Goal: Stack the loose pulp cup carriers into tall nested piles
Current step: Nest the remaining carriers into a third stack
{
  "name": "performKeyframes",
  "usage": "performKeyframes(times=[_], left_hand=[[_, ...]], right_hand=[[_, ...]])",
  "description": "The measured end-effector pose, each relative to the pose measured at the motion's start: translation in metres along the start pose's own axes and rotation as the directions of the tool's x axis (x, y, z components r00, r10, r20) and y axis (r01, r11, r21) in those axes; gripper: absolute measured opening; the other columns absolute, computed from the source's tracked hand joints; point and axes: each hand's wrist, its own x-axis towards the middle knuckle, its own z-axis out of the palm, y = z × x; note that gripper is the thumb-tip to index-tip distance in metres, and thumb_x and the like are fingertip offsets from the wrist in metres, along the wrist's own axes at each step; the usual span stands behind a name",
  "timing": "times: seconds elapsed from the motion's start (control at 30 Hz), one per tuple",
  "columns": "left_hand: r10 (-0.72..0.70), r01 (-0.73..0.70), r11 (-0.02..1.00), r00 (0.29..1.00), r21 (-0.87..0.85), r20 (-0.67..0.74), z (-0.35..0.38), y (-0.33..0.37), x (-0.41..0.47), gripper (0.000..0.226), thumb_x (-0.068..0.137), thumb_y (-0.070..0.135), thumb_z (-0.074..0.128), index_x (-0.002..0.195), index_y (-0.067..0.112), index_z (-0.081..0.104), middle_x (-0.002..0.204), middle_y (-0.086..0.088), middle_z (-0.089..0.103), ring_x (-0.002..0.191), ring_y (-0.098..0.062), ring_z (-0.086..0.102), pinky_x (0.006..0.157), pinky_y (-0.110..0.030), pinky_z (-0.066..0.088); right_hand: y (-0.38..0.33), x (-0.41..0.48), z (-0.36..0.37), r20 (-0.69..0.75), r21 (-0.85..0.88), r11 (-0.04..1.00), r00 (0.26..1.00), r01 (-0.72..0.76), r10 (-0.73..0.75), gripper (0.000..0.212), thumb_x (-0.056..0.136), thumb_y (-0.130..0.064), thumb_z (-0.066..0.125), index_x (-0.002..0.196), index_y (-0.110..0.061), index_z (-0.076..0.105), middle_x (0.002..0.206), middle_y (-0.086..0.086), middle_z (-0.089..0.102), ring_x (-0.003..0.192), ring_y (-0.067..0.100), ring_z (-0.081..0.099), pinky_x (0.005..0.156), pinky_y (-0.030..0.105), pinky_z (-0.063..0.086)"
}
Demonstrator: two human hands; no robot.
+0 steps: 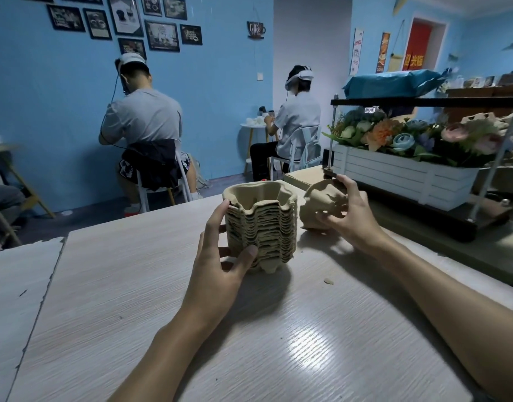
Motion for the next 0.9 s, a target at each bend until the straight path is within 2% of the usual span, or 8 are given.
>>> performKeyframes(times=[0.1,0.23,0.37,0.47,0.57,0.67,0.8,0.9], left_hand=[[-0.006,0.006,1.000,1.000,-0.002,0.004,0.000,0.003,0.000,0.075,0.085,0.043,0.066,0.129,0.078,0.018,0.144,0.012,0.040,0.106,-0.008,0.063,0.078,-0.017,0.051],[-0.009,0.009,1.000,1.000,-0.002,0.008,0.000,0.003,-0.001,0.074,0.083,0.044,0.065,0.129,0.078,0.018,0.144,0.012,0.040,0.105,-0.009,0.063,0.079,-0.020,0.052],[-0.007,0.007,1.000,1.000,-0.006,0.006,0.000,0.001,-0.001,0.075,0.084,0.043,0.066,0.128,0.080,0.018,0.143,0.012,0.040,0.107,-0.009,0.063,0.079,-0.018,0.051],[-0.001,0.001,1.000,1.000,-0.006,0.003,0.000,-0.001,0.000,0.077,0.089,0.037,0.067,0.130,0.078,0.018,0.142,0.014,0.041,0.105,-0.009,0.063,0.078,-0.019,0.052],[0.000,0.000,1.000,1.000,-0.012,-0.002,0.001,-0.002,0.000,0.077,0.089,0.035,0.068,0.131,0.077,0.019,0.140,0.014,0.042,0.104,-0.009,0.064,0.078,-0.020,0.054],[-0.010,0.010,1.000,1.000,-0.026,-0.002,0.000,-0.003,0.001,0.077,0.090,0.033,0.069,0.132,0.075,0.019,0.138,0.016,0.041,0.102,-0.009,0.064,0.076,-0.016,0.053],[-0.017,0.017,0.999,1.000,-0.031,0.006,0.000,-0.003,0.001,0.077,0.092,0.032,0.068,0.139,0.068,0.019,0.136,0.014,0.043,0.101,-0.008,0.064,0.076,-0.020,0.055],[-0.027,0.027,0.998,1.000,-0.064,-0.008,0.000,-0.002,0.001,0.078,0.090,0.034,0.070,0.139,0.067,0.019,0.130,0.023,0.045,0.097,-0.007,0.066,0.075,-0.021,0.056]], right_hand=[[0.002,-0.003,-0.007,0.101,-0.042,0.999,0.995,0.010,-0.006,0.097,0.077,-0.010,0.081,0.151,-0.039,0.025,0.126,0.004,0.024,0.113,0.022,0.046,0.094,0.015,0.038],[0.006,-0.006,-0.010,0.166,-0.071,0.997,0.985,-0.034,0.046,0.086,0.064,-0.051,0.086,0.136,-0.048,0.038,0.135,-0.002,0.024,0.124,0.018,0.041,0.109,0.034,0.037],[-0.003,-0.005,-0.004,-0.006,-0.048,0.998,0.999,-0.045,0.045,0.063,0.069,-0.050,0.082,0.119,-0.024,0.054,0.123,0.007,0.046,0.105,0.017,0.052,0.095,0.032,0.045],[-0.020,-0.008,-0.008,-0.091,0.225,0.974,0.994,-0.031,0.053,0.059,0.061,-0.058,0.081,0.102,-0.026,0.054,0.107,0.011,0.060,0.090,0.019,0.060,0.080,0.037,0.053],[-0.063,-0.016,-0.018,-0.139,0.621,0.778,0.990,0.090,-0.004,0.058,0.069,-0.043,0.079,0.110,-0.016,0.048,0.101,0.005,0.061,0.085,0.016,0.064,0.074,0.030,0.055],[-0.108,-0.024,-0.018,-0.127,0.744,0.645,0.984,0.177,-0.123,0.053,0.071,-0.035,0.073,0.111,-0.013,0.046,0.104,0.009,0.060,0.082,0.014,0.066,0.070,0.020,0.053],[-0.131,-0.030,0.002,0.042,0.682,0.720,0.975,0.131,-0.218,0.048,0.073,-0.034,0.079,0.107,-0.016,0.050,0.098,0.005,0.061,0.081,0.006,0.065,0.068,0.020,0.053],[-0.122,-0.033,0.012,0.155,0.601,0.796,0.966,0.074,-0.207,0.051,0.073,-0.042,0.081,0.112,-0.021,0.056,0.108,0.000,0.063,0.098,0.012,0.062,0.075,0.023,0.053]])
